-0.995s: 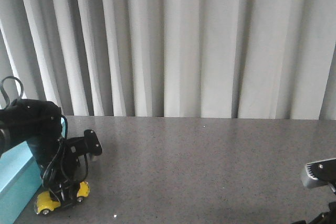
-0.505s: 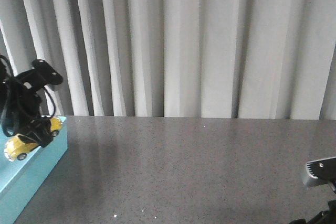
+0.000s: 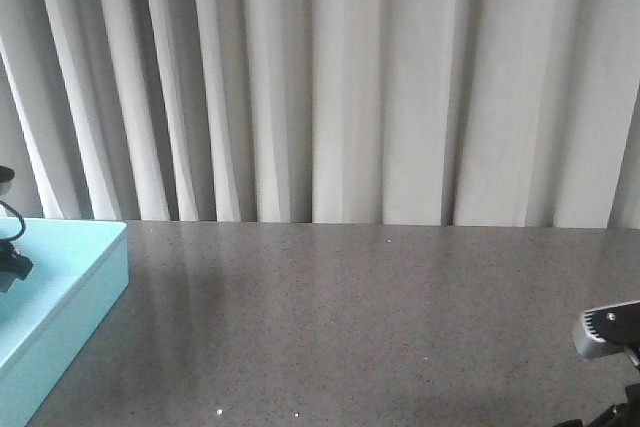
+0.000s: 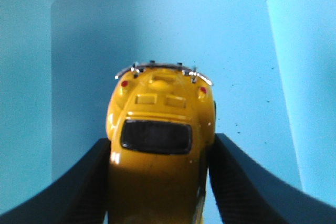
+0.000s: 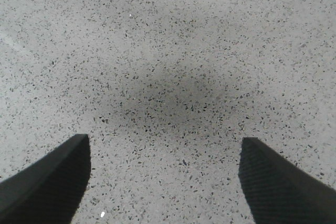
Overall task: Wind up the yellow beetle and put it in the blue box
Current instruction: 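Lower the beetle into the box, open the left gripper and withdraw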
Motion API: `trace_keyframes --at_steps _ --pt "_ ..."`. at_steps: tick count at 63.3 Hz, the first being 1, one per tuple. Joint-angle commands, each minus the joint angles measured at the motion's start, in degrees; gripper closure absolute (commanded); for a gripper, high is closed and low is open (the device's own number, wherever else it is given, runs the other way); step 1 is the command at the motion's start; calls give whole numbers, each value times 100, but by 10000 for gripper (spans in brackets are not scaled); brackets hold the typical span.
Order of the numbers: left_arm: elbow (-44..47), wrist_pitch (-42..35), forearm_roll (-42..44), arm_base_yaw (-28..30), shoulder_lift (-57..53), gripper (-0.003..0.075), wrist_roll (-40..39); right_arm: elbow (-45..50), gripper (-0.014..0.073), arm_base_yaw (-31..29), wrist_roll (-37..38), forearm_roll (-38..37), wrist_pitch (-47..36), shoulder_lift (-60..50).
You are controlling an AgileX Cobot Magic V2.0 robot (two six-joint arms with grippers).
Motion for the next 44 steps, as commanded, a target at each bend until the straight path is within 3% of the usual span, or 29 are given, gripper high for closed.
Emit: trace_keyframes --at_steps 1,21,37,44 --pt "-153 -455 -65 6 -24 479 -90 -136 30 5 -56 5 -229 -110" --pt "-153 -440 -104 6 561 465 -246 -136 30 5 -56 5 -225 -110" --pt "-153 -436 -105 6 519 258 -391 -136 30 5 -51 5 -186 -110" --pt "-153 -400 -104 6 361 203 -391 -136 30 5 -51 23 -170 -110"
